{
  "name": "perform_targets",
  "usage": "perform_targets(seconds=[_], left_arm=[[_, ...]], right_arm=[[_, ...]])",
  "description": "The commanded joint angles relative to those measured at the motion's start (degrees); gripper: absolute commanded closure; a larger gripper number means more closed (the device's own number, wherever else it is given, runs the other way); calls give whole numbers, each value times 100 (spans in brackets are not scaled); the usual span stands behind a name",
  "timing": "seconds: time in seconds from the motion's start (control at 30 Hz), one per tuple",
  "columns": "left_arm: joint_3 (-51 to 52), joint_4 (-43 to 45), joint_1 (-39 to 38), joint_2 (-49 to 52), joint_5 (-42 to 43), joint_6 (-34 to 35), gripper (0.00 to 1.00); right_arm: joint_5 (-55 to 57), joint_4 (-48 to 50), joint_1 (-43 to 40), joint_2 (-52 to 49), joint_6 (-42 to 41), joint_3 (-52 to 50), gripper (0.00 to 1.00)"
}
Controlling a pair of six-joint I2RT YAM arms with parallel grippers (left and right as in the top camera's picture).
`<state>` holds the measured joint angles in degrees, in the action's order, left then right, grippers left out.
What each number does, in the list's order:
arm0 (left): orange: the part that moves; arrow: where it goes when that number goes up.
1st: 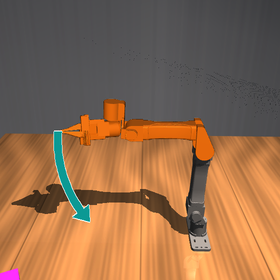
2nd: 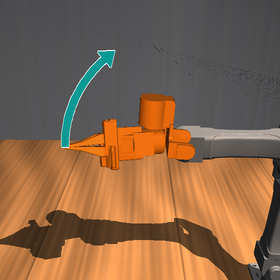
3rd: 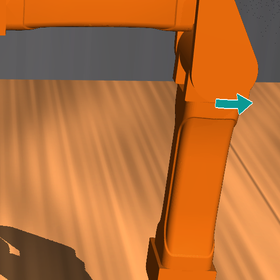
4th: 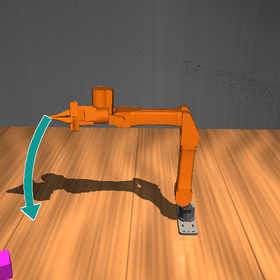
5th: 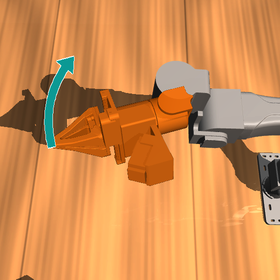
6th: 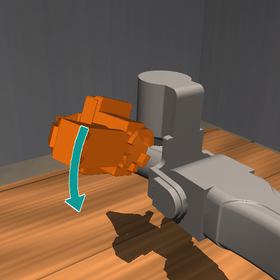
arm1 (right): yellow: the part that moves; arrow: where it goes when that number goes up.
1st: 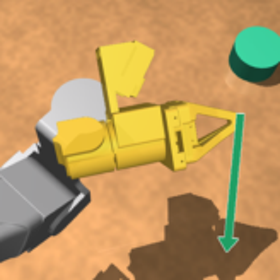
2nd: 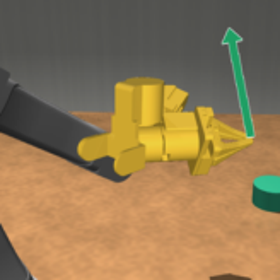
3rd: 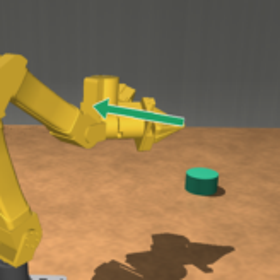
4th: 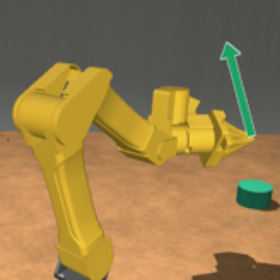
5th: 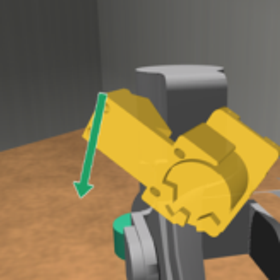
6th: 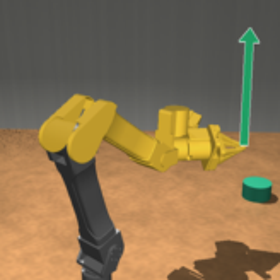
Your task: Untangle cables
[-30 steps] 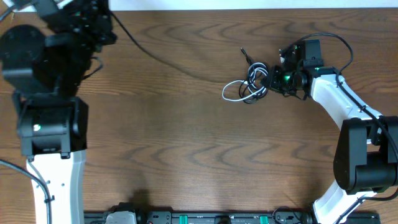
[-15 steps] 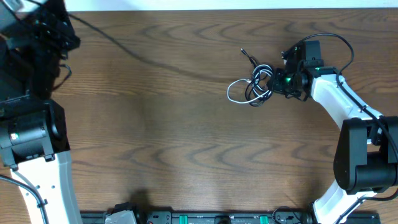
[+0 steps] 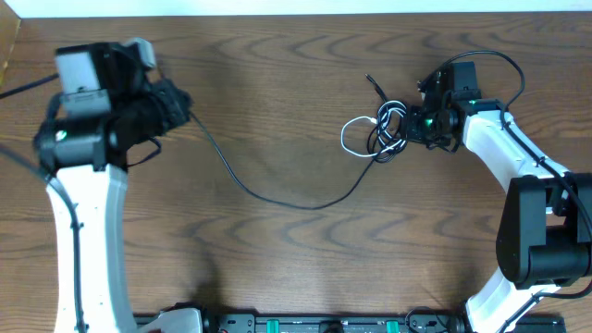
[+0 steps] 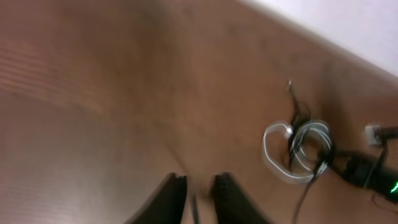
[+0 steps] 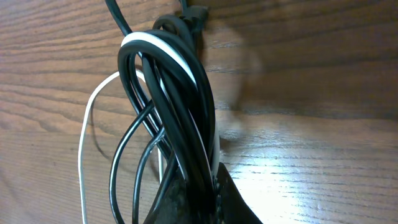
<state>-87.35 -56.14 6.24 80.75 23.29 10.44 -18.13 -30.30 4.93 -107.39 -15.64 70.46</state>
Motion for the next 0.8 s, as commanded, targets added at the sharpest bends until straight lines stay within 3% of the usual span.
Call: perform_targets(seconds=[0.0,0.1,0.13,0.3,0.53,0.63,0.67,0.77], left_arm=[[-63,-260,-221,293,-291,-710,64],[-61,-509,-490,695,-343,-1119,36],[-63,-514,-546,776,-341,-1187,33],[-61,-269,-892,1224,-116,-1392,31],[-63,400,-1145,1821,1515,-1648,31],[-63,577,-1185,2035,1996,-1757,31],[-61,629,-1207,2116,2048,-1773,31],[-59,682,-1272,2214,2046,-1773,31]], right_arm=[[105,-44,133,46,160,24,99],[105,-55,304,46,179,24,99],[105,-70,337,46,199,24,99],[-531,-140,297,57,326,28,99],[-2122,-203,280,275,1322,48,99],[-2293,-341,332,363,1554,48,79],[-2295,-382,332,367,1552,48,69],[-2295,-433,332,367,1539,48,59]])
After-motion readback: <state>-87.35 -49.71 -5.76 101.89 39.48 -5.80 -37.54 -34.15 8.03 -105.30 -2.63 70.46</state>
